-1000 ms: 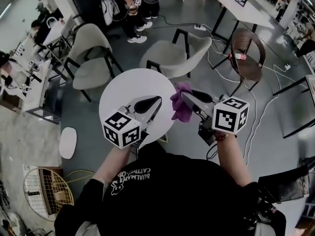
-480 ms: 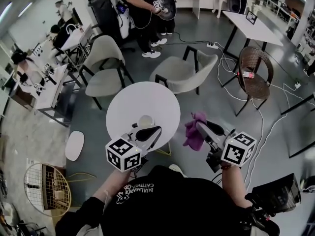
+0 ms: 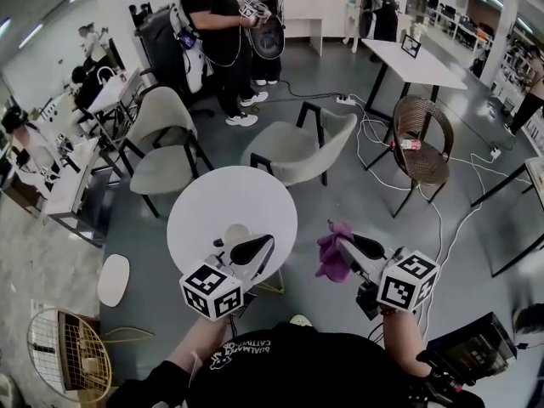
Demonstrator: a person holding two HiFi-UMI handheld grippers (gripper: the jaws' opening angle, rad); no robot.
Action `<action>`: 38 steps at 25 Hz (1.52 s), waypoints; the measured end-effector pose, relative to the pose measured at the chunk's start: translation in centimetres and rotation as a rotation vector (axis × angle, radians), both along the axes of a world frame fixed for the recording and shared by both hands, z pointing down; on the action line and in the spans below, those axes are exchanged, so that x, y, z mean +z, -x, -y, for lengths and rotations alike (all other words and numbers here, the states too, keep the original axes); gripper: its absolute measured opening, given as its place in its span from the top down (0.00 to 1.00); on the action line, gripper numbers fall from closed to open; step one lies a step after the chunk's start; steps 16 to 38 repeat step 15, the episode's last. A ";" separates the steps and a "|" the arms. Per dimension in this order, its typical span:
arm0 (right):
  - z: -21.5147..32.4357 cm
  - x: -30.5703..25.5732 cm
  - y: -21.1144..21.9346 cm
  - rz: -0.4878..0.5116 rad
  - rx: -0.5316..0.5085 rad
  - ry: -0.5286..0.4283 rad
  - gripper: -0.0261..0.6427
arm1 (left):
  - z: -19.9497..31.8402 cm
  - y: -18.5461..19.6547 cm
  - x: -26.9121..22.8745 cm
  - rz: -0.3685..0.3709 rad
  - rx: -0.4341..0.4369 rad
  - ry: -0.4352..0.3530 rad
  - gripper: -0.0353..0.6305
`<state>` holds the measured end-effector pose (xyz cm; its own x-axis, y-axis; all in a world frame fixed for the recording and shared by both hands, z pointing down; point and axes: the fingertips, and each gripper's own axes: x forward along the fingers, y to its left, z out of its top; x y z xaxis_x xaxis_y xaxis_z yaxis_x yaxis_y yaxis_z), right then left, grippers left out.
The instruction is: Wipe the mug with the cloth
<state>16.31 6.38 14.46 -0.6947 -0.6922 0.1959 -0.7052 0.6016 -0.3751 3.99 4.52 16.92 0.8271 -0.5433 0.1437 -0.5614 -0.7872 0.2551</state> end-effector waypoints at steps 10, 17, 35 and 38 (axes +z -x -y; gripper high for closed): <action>-0.5 0.5 -0.4 -0.052 0.019 -0.026 0.91 | -1.4 0.9 0.5 0.003 -0.024 -0.009 0.94; -2.6 1.7 1.7 -0.054 0.015 -0.032 0.91 | -3.5 3.0 1.7 0.015 -0.033 -0.018 0.94; -2.6 1.7 1.7 -0.054 0.015 -0.032 0.91 | -3.5 3.0 1.7 0.015 -0.033 -0.018 0.94; -2.6 1.7 1.7 -0.054 0.015 -0.032 0.91 | -3.5 3.0 1.7 0.015 -0.033 -0.018 0.94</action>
